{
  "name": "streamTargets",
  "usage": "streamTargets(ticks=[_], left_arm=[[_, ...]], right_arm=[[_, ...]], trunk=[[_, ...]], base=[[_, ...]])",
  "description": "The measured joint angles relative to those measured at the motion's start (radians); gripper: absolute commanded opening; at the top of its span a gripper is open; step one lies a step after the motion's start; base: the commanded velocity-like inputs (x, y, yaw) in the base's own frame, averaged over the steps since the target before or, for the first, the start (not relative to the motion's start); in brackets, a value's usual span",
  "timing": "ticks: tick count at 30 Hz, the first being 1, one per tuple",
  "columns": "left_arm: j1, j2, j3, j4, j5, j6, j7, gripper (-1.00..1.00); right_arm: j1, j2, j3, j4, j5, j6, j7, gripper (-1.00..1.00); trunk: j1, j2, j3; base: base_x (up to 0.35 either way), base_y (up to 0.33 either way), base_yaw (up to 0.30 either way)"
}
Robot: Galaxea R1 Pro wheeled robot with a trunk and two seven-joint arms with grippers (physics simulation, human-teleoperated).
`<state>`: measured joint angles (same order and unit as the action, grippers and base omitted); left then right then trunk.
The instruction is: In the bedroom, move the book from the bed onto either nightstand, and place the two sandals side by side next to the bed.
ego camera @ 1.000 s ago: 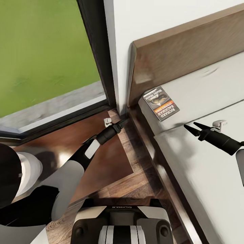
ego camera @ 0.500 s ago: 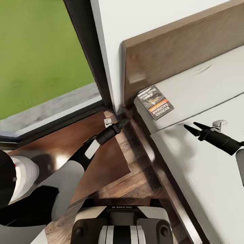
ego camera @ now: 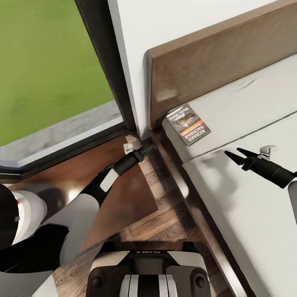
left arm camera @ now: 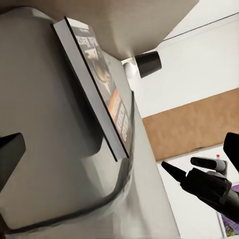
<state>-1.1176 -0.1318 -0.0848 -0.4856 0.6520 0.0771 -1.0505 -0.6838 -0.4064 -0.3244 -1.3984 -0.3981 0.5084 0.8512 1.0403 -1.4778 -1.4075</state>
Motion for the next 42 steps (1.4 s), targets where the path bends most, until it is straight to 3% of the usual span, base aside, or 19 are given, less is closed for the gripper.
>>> streamTargets(ticks=[11,15,20,28,29,30,41,42], left_arm=[[0.008,0.062,0.003,-0.005,-0.004,0.056,-0.002,1.00],[0.009,0.084,0.005,-0.007,-0.004,0.078,0.015,1.00],[0.009,0.072,0.006,-0.031,0.001,0.106,0.043,1.00],[0.009,0.031,0.005,-0.076,0.002,0.125,0.087,1.00],[0.009,0.029,0.004,-0.133,0.003,0.125,0.179,1.00],[0.009,0.029,0.004,-0.137,0.002,0.126,0.184,1.00],[0.009,0.026,0.002,-0.142,0.003,0.126,0.187,1.00],[0.009,0.026,0.002,-0.142,0.002,0.126,0.186,1.00]], right_arm=[[-0.024,-0.001,-0.009,-0.002,0.003,0.043,-0.009,1.00],[-0.043,0.000,0.007,0.002,0.008,0.066,-0.027,1.00],[-0.071,0.005,0.035,0.007,0.001,0.094,-0.055,1.00],[-0.116,0.006,0.080,0.010,0.000,0.140,-0.100,1.00],[-0.206,0.006,0.138,0.015,-0.002,0.165,-0.158,1.00],[-0.232,0.006,0.145,0.021,-0.001,0.168,-0.160,1.00],[-0.348,0.004,0.155,0.070,0.005,0.172,-0.166,1.00],[-0.382,0.003,0.156,0.102,0.006,0.170,-0.170,1.00]], trunk=[[0.000,0.000,0.000],[0.000,0.000,0.000],[0.000,0.000,0.000],[0.000,0.000,0.000],[0.000,0.000,0.000],[0.000,0.000,0.000],[0.000,0.000,0.000],[0.000,0.000,0.000]], base=[[0.000,0.000,0.000],[0.000,0.000,0.000],[0.000,0.000,0.000],[0.000,0.000,0.000],[0.000,0.000,0.000],[0.000,0.000,0.000],[0.000,0.000,0.000],[0.000,0.000,0.000]])
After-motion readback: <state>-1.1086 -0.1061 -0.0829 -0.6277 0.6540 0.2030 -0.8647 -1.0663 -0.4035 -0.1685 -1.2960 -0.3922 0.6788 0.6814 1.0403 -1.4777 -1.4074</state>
